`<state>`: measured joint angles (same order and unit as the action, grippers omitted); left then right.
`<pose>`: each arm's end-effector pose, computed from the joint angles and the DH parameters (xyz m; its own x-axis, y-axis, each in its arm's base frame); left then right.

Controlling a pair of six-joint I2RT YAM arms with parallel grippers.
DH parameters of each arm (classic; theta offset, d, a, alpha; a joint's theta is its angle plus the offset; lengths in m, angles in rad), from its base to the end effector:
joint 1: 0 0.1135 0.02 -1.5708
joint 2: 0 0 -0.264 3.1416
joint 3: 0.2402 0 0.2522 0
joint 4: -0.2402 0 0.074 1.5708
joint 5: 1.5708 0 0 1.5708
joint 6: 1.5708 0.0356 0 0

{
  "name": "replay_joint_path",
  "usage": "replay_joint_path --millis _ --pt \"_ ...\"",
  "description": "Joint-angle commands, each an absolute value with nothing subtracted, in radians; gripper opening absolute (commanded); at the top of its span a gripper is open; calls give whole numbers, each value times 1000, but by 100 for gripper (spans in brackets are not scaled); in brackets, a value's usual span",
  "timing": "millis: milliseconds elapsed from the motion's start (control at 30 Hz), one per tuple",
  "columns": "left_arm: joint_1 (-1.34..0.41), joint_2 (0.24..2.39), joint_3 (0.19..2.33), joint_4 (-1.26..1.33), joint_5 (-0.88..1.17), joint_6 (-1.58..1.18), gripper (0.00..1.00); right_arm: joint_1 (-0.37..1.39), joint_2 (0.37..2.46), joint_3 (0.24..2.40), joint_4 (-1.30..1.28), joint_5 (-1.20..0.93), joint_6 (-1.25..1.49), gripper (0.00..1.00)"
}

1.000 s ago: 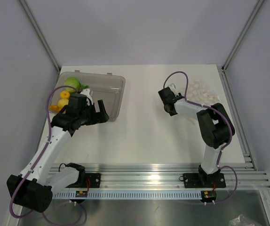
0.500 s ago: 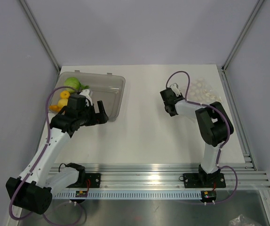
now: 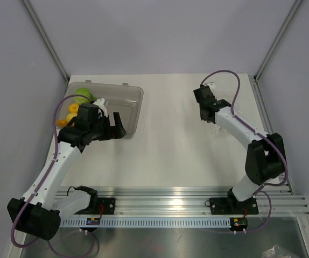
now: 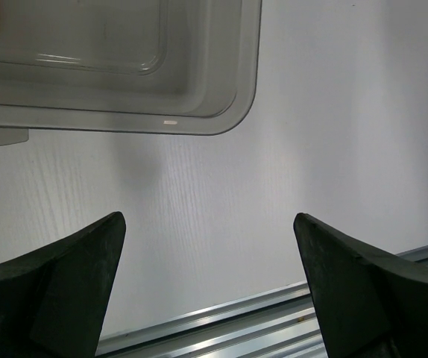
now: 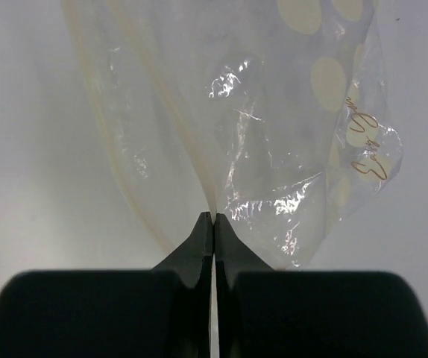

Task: Place the food in the zip-top bag and seal the zipper
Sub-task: Pick up the zipper food storage bag at the center of the board, then open the zipper of the food storage bag at the center of the board.

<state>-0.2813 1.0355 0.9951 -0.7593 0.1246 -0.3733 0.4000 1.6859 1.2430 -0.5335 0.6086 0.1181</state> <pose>0.1993 -0.0622 0.3122 -0.7723 -0.1535 -0.6164 0.0827 0.9378 -0.3371 0.3350 0.1196 0.2395 -0.7607 -0.2166 -0.6119 0.0655 0.9122 -0.4044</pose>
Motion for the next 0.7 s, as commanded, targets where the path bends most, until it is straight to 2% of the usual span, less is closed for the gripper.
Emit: replay_joint_path --millis 0,67,367,500,667 --pt "-294 1049 1058 -704 242 -347 99 402 1534 1324 -709 292 307 0" --pt "-322 1068 1068 -670 354 -354 99 402 1471 1318 -712 163 371 0" --pt "-477 1161 1031 -309 587 -659 99 480 1367 1290 -696 3 535 0" --pt "-541 1218 1054 -241 493 -710 99 554 1379 1308 -700 9 590 0" --pt "-566 1325 1078 -156 457 -769 89 583 1358 1302 -657 -66 678 0"
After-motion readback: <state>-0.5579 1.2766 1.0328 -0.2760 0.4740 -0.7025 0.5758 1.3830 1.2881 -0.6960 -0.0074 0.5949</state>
